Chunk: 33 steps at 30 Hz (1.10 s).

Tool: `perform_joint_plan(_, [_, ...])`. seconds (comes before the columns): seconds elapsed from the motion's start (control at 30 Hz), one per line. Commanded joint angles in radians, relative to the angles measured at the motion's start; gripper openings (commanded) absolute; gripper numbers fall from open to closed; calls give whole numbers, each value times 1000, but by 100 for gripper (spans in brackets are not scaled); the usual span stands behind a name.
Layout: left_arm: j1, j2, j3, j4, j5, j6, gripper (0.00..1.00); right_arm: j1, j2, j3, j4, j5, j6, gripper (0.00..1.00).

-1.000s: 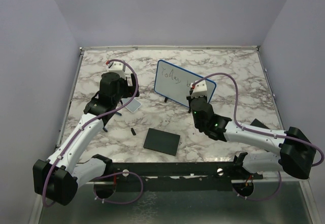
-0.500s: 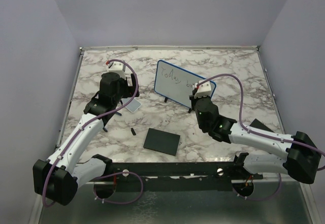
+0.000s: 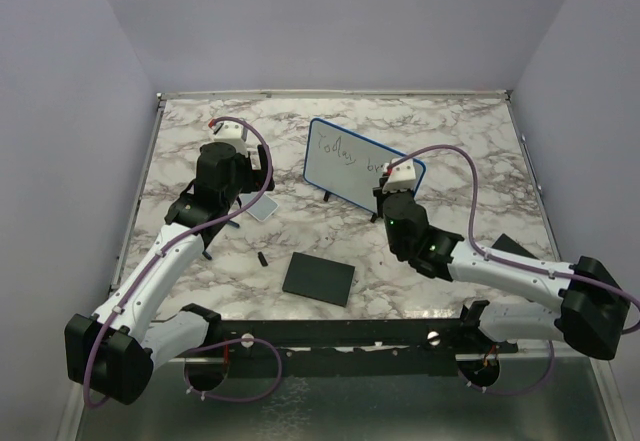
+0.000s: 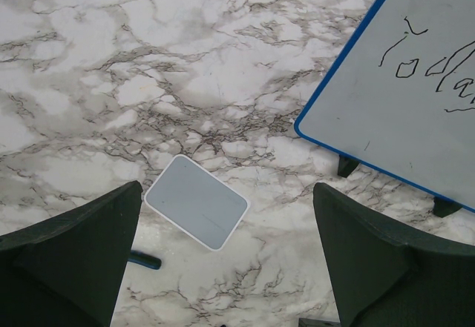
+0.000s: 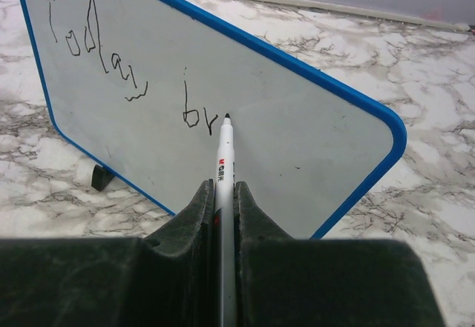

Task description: Write a sentence on the whiteboard

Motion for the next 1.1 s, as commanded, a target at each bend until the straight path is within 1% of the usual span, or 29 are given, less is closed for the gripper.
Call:
perform_joint_plan(0.0, [-5,-16,-9,13,18,2,99,-4,19,-8,-19,38,19,0])
perform_joint_plan(0.27, [-5,-17,-9,13,19,3,99,-8,35,-6,-14,40,20,0])
perform_joint_plan(0.7, [-6,-19,-9,14,20,1,99,-9,43,-14,-61,30,79,0])
perform_joint_plan(1.07, [-7,-21,-10,14,19,1,99,-8,41,-5,-66,17,75,0])
